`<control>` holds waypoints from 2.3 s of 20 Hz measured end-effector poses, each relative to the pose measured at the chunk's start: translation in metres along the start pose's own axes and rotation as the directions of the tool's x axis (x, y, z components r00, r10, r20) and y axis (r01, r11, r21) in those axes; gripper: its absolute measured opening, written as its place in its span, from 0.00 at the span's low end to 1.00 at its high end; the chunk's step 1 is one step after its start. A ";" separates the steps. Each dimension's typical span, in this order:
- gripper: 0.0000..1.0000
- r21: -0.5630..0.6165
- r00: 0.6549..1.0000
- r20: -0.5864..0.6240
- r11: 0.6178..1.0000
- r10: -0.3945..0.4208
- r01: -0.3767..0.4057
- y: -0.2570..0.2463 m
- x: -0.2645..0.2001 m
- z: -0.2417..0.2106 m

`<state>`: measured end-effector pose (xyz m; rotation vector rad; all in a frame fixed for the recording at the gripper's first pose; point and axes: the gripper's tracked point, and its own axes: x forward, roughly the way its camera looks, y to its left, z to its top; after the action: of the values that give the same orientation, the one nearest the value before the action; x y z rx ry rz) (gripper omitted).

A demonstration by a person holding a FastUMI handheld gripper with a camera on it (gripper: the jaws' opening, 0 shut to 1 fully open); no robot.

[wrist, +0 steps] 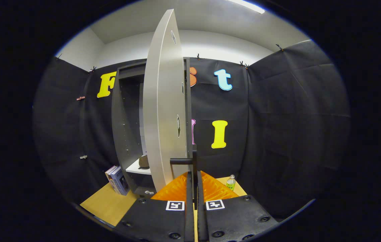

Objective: Open the shoe cabinet door, grab the shoes and put them into the shoe cabinet, then close the shoe cabinet door.

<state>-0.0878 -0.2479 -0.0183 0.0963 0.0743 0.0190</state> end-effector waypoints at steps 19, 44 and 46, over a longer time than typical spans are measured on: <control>0.42 0.029 0.998 0.052 0.999 -0.027 0.025 0.000 -0.078 0.030; 0.99 0.141 0.690 -0.692 0.977 0.213 -0.159 0.209 -0.008 -0.411; 0.98 0.137 0.661 -0.724 0.980 0.197 -0.143 0.211 0.001 -0.449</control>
<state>-0.1237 0.0046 -0.4436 0.1606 0.8920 0.2489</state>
